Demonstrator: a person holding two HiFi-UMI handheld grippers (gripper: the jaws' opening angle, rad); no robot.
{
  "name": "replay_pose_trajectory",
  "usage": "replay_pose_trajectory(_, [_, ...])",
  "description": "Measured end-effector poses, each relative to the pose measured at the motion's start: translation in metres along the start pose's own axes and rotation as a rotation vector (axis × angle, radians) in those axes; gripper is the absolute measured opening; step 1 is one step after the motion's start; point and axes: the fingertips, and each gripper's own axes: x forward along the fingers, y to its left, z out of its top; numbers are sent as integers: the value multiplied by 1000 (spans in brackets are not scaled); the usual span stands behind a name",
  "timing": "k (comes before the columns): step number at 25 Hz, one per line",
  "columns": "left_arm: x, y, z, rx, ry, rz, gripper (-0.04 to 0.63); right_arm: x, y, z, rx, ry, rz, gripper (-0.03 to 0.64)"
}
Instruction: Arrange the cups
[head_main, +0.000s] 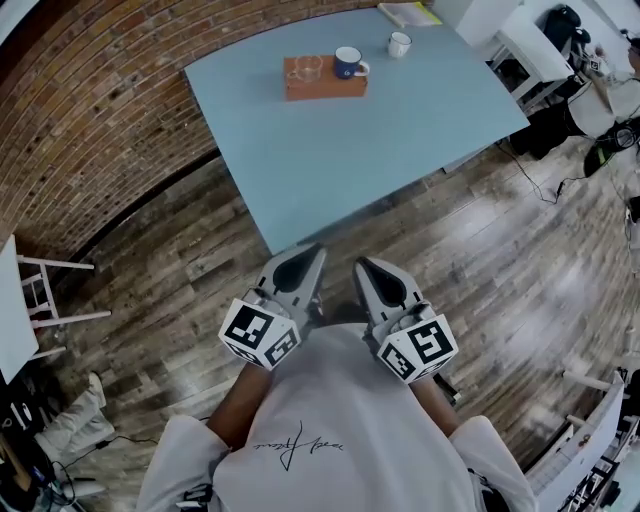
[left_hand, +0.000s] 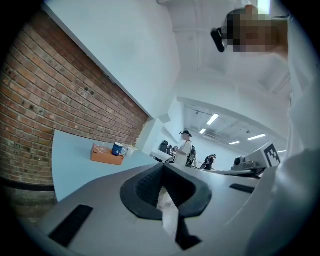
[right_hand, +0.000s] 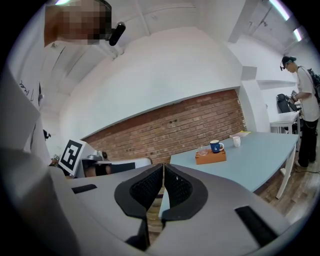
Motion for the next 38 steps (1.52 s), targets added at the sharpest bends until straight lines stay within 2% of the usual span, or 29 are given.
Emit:
replay_pose_trajectory(9, [24, 3, 8, -2, 5, -22, 6, 14, -11, 7, 24, -23, 21, 21])
replay_pose_trajectory(16, [50, 24, 20, 1, 9, 2, 6, 47, -33, 20, 17, -18, 53, 21])
replay_pose_trajectory(29, [114, 78, 32, -41, 35, 74, 6, 117, -83, 37, 23, 36, 141, 21])
replay_pose_trajectory(34, [142, 97, 47, -38, 14, 107, 6, 146, -103, 50, 8, 45, 204, 21])
replay_pose_trajectory(38, [165, 110, 62, -5, -25, 154, 6, 163, -126, 61, 1, 44, 227, 21])
